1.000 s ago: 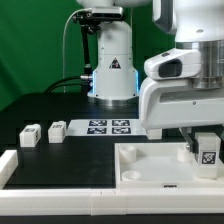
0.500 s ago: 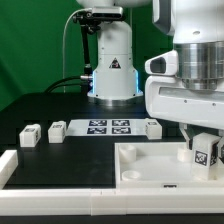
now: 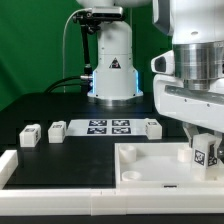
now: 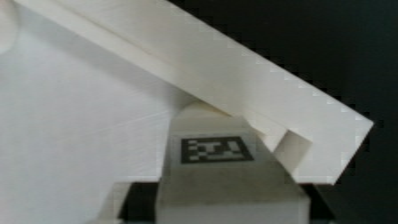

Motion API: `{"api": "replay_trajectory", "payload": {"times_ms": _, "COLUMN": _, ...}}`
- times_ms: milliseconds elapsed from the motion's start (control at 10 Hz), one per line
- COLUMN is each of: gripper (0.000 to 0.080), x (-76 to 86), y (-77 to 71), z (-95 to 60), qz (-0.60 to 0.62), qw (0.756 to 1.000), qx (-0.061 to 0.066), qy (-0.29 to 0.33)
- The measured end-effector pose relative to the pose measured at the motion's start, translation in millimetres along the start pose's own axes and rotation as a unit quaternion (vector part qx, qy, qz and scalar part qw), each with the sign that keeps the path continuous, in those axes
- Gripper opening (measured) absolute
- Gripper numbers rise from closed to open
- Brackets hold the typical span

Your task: Assemble one leg

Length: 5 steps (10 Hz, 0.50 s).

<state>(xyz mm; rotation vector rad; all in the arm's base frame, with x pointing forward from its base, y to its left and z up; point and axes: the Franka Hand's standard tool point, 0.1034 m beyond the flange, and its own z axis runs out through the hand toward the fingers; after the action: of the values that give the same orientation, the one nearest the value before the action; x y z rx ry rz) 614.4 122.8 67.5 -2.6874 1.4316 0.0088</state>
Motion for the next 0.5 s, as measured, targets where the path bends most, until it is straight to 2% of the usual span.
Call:
{"api": "replay_trajectory", "payload": {"times_ms": 100, "gripper": 0.0413, "x": -0.6, "y": -0.2, "z": 0.1, "qz": -0.015, "qw": 1.000, "qx": 0.000, "qy": 0.000}}
{"api": "replay_trajectory", "payload": {"times_ms": 200, "gripper": 0.0549, "x": -2.0, "y": -0.7, "z": 0.6, "qz": -0.097, "qw": 0.995, "qx": 0.000, "qy": 0.002}}
{"api": "replay_trajectory", "payload": {"times_ms": 300, "gripper": 0.0618, "x": -1.6, "y": -1.0, "z": 1.2, "qz": -0.188, "qw": 0.982, "qx": -0.001, "qy": 0.004}}
{"api": "replay_trajectory", "payload": {"times_ms": 400, "gripper": 0.0618, "x": -1.5, "y": -1.0, "z": 2.0, "qz": -0.241, "qw": 0.971, "qx": -0.002, "qy": 0.004}}
{"api": "replay_trajectory", "payload": {"times_ms": 500, "gripper": 0.0644, "x": -0.6, "y": -0.1, "z": 2.7, "qz": -0.322, "qw": 0.947, "qx": -0.004, "qy": 0.005}}
